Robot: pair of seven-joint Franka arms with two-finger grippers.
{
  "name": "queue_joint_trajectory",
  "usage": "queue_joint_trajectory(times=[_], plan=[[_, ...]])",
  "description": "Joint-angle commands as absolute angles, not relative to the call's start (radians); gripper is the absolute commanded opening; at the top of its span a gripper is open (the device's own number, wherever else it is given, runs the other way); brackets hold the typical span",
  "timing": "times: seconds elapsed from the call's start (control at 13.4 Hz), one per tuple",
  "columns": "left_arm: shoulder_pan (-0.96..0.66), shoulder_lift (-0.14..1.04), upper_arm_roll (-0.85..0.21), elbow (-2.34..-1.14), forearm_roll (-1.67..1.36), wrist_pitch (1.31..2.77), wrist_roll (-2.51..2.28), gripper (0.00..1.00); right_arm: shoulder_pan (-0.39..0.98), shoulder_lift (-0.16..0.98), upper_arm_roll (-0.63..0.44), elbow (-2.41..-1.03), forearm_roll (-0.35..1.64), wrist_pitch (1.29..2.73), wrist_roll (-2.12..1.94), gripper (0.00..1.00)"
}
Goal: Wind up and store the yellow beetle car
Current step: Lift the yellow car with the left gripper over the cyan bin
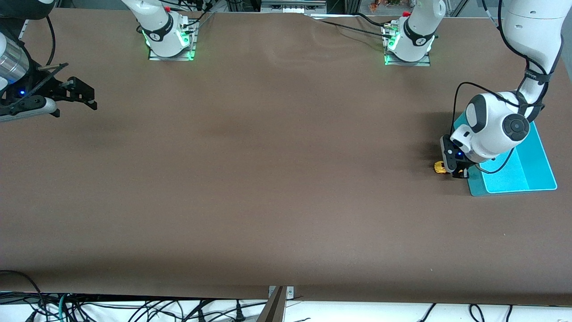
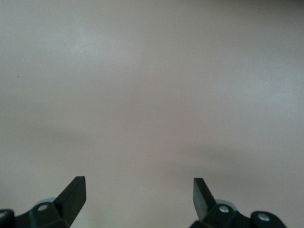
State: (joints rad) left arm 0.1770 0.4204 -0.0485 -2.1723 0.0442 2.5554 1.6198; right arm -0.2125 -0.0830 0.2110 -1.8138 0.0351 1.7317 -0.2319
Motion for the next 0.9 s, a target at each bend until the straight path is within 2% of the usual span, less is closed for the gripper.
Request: queue_joint_trajectory(times=[0.0, 0.22, 0.6, 0.82], plan=[[0.176, 0.396, -0.078, -2.109, -0.015, 2.422, 1.632, 0.03, -0.207, -0.077, 0.209, -1.798, 0.031, 1.729, -0.222, 1.00], [0.187, 0.380, -0.078, -2.051, -0.017, 2.308, 1.635, 0.03, -0.207, -0.077, 0.209, -1.798, 0.031, 1.729, -0.222, 1.00], [0.233, 0.365, -0.078, -1.870, -0.014, 2.016, 1.646, 0.03, -0.206, -0.081, 0.212, -1.798, 0.035, 1.720, -0.222, 1.00], [0.294, 0.353, -0.078, -1.815, -0.014, 1.930, 1.702, 0.03, -0.206, -0.081, 0.212, -1.798, 0.032, 1.720, -0.222, 1.00]])
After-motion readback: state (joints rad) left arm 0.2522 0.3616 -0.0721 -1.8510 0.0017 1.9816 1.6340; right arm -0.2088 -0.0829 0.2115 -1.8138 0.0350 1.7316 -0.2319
